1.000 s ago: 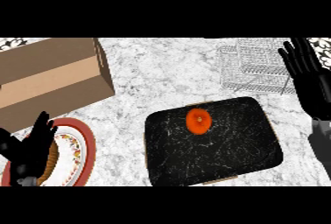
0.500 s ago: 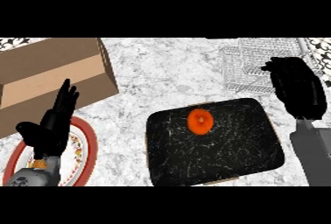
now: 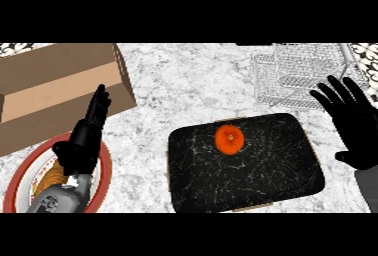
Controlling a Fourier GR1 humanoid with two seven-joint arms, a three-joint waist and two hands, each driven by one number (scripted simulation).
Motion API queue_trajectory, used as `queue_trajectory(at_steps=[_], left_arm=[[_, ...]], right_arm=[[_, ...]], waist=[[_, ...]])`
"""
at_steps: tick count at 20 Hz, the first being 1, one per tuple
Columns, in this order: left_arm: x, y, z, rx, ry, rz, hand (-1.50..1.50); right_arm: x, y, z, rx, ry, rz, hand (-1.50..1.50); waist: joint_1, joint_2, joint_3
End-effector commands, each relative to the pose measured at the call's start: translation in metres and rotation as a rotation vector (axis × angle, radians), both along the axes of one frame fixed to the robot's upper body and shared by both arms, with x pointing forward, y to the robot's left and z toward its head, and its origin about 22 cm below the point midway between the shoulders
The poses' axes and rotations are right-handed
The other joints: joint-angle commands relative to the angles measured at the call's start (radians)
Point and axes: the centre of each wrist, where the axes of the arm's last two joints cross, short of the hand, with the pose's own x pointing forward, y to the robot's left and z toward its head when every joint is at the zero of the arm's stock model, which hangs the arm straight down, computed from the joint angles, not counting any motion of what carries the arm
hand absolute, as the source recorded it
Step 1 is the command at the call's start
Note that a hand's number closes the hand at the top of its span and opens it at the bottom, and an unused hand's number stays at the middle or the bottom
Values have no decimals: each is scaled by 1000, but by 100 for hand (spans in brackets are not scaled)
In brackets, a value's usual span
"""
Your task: Pick the squash from the tray and place it in the tiered basket
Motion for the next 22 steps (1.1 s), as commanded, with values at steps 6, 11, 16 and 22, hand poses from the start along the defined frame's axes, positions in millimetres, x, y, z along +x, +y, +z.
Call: queue_trajectory(at_steps=[6, 11, 16, 22], left_arm=[[0, -1, -6, 8, 10, 11, 0], [3, -10, -8, 21, 3, 6, 0], [-7, -16, -8, 6, 9, -30, 0], [8, -7, -12, 3, -8, -20, 0]], right_arm=[[-7, -36, 130, -827, -232, 57, -150], [-19, 4, 177, -1199, -346, 60, -150], [-38, 63, 191, -1379, -311, 26, -150], [-42, 121, 201, -1443, -263, 40, -150]], waist=[[-16, -12, -7], [-16, -11, -7], [8, -9, -6], [21, 0, -4]])
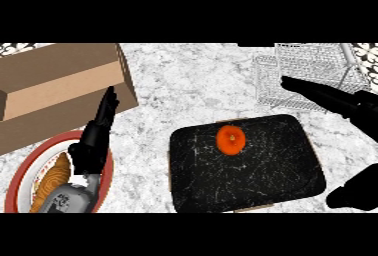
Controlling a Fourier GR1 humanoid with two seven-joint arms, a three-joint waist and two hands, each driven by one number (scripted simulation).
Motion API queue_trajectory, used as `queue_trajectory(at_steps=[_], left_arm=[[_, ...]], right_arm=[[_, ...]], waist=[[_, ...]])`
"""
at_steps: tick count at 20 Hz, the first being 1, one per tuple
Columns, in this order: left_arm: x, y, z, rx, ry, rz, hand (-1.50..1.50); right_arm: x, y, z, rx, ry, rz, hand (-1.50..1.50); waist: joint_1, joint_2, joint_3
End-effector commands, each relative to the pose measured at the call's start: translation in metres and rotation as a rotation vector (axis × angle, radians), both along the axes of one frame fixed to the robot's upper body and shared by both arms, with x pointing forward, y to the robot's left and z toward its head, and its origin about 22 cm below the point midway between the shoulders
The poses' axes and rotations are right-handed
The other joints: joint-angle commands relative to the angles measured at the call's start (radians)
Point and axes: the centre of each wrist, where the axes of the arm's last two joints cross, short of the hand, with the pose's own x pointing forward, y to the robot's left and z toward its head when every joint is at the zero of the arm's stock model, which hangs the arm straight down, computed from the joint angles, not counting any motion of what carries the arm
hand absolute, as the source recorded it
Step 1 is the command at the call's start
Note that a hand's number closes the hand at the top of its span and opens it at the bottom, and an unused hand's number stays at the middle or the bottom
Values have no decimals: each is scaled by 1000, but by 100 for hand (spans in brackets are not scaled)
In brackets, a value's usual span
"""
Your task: Pick the squash from the tray and place it in the tiered basket
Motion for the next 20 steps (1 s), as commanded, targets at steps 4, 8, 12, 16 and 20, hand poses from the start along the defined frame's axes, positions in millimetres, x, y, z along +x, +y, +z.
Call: queue_trajectory(at_steps=[4, 8, 12, 16, 20], left_arm=[[-2, -2, -1, -1, 2, -16, 0], [-8, -5, 4, -20, 12, -20, 0], [-5, 3, 1, -13, 6, -11, 0], [3, 3, -9, -8, -13, -1, 0], [-6, 1, 17, 1, -10, 5, 0]], right_arm=[[-19, 54, 6, -85, 20, -15, -150], [-33, 65, -15, -156, 64, 4, -150], [-27, 76, 1, -249, 107, -30, -150], [-15, 72, 0, -290, 122, -41, -150], [-24, 71, -22, -324, 113, -83, -150]], waist=[[6, 3, 2], [3, 1, 2], [5, 1, 1], [1, 4, 2], [3, 2, 3]])
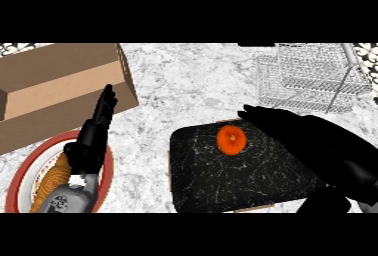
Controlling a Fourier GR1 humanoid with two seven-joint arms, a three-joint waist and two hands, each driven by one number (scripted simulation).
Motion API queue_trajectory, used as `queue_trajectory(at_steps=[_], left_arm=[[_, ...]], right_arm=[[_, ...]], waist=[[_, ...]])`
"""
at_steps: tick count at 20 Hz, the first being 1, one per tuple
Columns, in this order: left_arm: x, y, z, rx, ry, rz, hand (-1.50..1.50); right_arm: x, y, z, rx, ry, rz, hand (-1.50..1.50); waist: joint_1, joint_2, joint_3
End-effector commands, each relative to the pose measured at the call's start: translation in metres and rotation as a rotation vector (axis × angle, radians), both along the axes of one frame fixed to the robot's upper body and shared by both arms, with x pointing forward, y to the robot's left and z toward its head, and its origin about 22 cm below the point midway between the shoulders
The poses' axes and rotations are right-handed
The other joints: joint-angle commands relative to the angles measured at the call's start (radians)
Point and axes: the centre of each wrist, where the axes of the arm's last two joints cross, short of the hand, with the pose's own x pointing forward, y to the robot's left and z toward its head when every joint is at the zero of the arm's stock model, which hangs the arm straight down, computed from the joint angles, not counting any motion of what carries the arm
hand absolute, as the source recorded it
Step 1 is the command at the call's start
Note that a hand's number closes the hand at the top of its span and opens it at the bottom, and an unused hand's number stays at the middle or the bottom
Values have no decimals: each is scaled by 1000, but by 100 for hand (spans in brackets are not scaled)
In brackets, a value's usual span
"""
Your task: Pick the squash from the tray and place it in the tiered basket
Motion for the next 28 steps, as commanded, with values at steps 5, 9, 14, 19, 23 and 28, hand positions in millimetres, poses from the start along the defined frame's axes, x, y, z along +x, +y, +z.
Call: queue_trajectory(at_steps=[5, 9, 14, 19, 23, 28], left_arm=[[1, -20, 11, -12, 25, -2, 0], [7, -9, -4, 7, -1, 9, 0], [-8, -4, -2, 1, 14, -5, 0], [14, -8, 0, -8, -8, 5, 0], [3, -14, -7, -6, 5, -2, 0], [10, -13, -1, -14, 2, -14, 0]], right_arm=[[19, 5, -6, -130, -28, -27, -150], [12, -13, -24, -154, -23, -1, -150], [11, -4, -23, -188, -103, 68, -150], [16, 11, -38, -200, -159, 63, -150], [15, 6, -53, -208, -162, -33, -150], [39, -10, -76, -232, -123, -46, -150]], waist=[[3, 1, 0], [-3, 1, 1], [2, 1, 1], [0, 1, 1], [-1, 1, 1], [0, 2, 1]])
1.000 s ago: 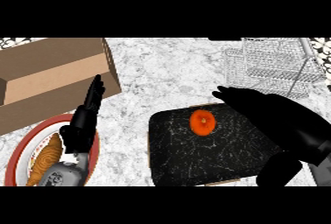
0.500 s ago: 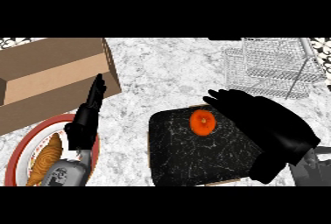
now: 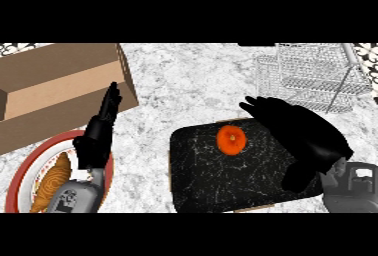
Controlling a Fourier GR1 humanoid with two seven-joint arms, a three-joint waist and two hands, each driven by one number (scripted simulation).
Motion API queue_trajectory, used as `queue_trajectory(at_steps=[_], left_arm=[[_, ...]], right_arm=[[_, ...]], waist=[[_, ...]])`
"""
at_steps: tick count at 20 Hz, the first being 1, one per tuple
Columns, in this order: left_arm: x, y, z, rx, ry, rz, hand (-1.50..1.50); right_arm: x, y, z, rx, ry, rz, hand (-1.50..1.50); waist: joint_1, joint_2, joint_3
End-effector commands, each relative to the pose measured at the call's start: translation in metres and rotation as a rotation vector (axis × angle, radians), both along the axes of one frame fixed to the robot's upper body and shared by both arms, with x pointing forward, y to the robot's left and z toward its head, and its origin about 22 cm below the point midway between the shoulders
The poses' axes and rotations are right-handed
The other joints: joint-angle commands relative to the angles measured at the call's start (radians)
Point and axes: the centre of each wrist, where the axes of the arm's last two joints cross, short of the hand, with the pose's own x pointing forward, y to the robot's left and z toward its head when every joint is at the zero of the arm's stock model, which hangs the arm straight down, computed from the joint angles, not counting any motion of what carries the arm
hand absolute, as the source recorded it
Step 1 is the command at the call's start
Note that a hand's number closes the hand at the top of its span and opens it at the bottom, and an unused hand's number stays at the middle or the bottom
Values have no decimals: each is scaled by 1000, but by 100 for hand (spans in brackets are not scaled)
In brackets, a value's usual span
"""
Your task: Pick the squash from the tray and place it in the tiered basket
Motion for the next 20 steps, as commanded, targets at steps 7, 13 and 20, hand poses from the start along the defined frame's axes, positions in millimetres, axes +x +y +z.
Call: queue_trajectory(at_steps=[7, 13, 20], left_arm=[[-7, -3, -15, 9, 5, 4, 0], [-14, 16, -8, -6, 4, -5, 0], [8, 5, 2, -6, -9, 13, 0]], right_arm=[[11, -9, -41, 13, 60, -7, -150], [20, 3, -54, 52, 71, 41, -150], [15, 15, -39, 63, 95, 46, -150]], waist=[[-1, 0, 0], [1, 0, 0], [-4, 0, 0]])
